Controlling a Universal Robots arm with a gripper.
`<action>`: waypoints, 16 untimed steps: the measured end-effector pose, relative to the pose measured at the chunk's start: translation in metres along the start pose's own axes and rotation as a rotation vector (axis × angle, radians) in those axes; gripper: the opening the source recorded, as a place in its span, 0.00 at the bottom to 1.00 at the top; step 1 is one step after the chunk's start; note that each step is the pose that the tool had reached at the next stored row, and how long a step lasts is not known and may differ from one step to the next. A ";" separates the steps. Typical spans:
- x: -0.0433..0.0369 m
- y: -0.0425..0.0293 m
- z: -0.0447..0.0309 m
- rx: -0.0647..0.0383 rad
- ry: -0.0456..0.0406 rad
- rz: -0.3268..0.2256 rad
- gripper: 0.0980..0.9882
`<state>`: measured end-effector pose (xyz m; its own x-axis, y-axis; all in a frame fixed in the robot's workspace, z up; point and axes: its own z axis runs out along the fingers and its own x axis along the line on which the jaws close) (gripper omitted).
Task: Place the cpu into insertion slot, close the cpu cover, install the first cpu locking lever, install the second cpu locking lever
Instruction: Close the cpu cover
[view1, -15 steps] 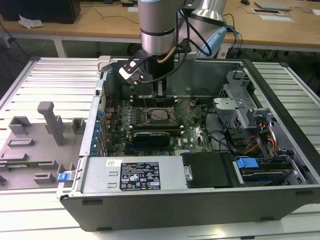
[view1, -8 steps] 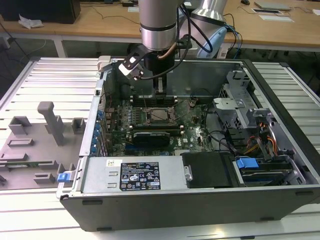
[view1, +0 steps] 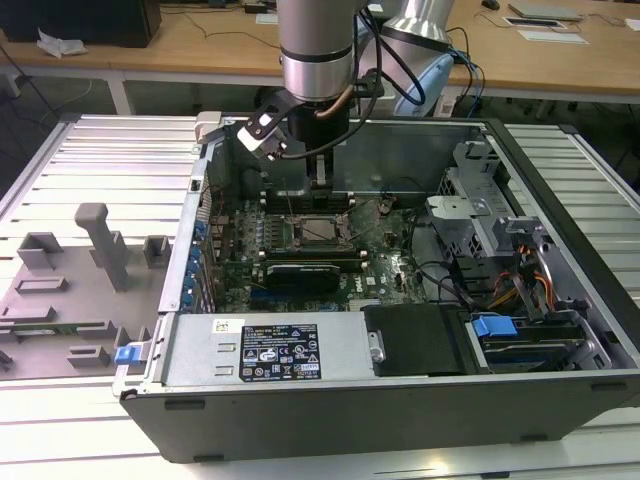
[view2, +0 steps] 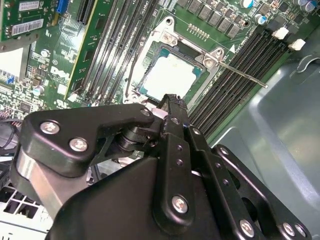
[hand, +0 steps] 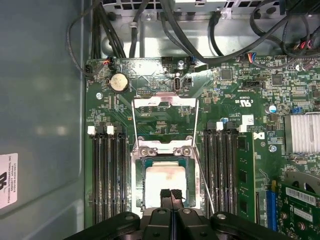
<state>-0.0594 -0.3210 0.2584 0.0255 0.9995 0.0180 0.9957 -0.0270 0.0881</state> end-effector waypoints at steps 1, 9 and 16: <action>0.0000 0.0000 0.0000 0.000 0.0003 0.000 0.01; 0.0005 0.0203 0.0018 0.000 0.0013 0.000 0.01; 0.0012 0.0474 0.0042 0.002 0.0012 0.000 0.01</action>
<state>-0.0117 -0.3210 0.2584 0.0255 0.9995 0.0192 0.9959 -0.0271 0.0861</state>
